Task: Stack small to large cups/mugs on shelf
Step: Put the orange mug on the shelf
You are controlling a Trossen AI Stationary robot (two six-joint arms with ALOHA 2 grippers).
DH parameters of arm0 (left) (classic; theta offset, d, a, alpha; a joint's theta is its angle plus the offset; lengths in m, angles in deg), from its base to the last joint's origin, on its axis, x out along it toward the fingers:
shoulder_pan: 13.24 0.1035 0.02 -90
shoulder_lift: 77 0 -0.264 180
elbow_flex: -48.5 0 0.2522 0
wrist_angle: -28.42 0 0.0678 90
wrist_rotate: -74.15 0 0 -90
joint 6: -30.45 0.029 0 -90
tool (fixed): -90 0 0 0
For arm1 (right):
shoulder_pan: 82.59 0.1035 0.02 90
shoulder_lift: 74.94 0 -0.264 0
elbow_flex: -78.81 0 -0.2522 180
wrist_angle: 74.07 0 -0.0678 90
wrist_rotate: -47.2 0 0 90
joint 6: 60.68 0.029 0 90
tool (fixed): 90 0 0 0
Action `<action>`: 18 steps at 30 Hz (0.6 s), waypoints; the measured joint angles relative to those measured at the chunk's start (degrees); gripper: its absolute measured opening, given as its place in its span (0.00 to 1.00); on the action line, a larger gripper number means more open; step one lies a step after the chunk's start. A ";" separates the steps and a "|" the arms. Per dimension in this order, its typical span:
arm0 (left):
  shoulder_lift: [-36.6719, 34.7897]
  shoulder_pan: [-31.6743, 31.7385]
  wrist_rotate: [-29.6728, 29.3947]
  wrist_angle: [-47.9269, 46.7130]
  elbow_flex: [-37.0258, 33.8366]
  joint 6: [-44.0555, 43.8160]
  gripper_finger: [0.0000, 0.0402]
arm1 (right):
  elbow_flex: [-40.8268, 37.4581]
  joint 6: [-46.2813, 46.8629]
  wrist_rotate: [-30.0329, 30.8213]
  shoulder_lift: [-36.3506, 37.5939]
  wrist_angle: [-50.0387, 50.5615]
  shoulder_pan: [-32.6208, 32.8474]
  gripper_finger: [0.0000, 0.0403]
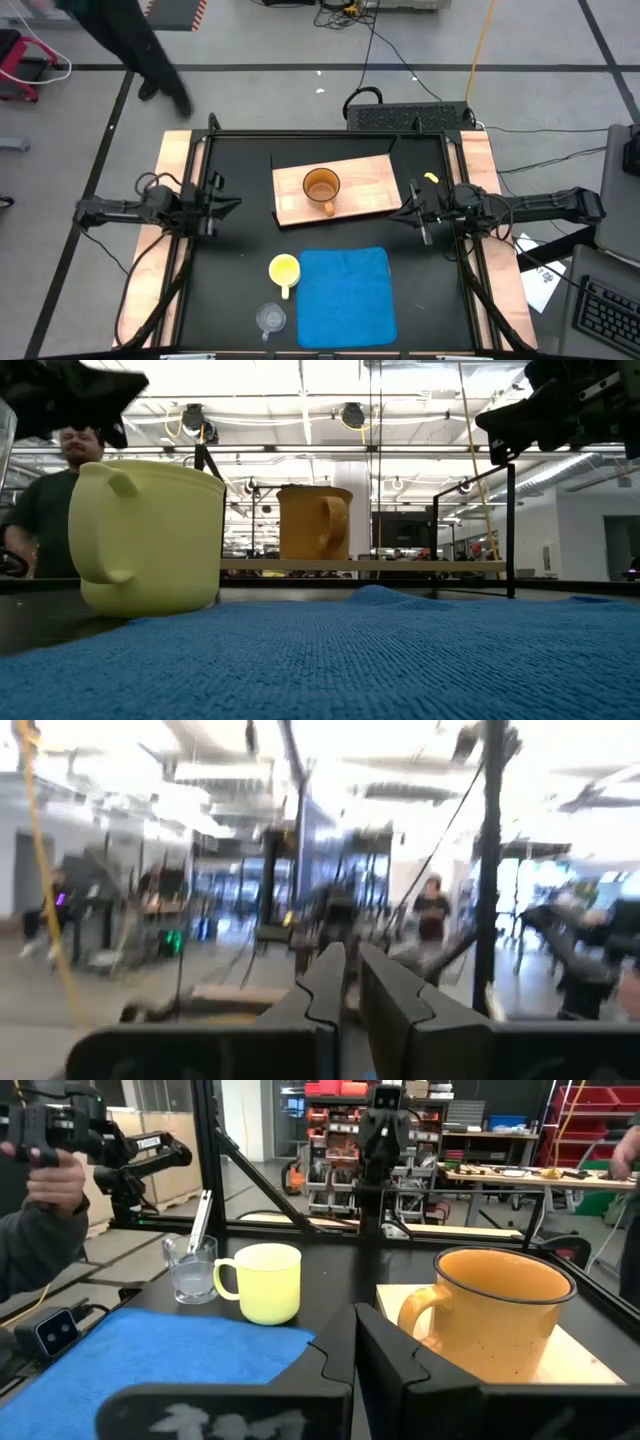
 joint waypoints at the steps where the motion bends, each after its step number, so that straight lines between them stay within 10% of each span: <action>1: 0.53 0.00 0.21 0.06 0.93 0.10 0.08 | 0.00 0.00 -0.02 0.00 0.01 0.00 0.00; 18: 34.24 1.90 -9.88 -19.21 32.46 3.42 0.45 | -0.06 0.04 -0.11 0.02 0.38 0.00 0.00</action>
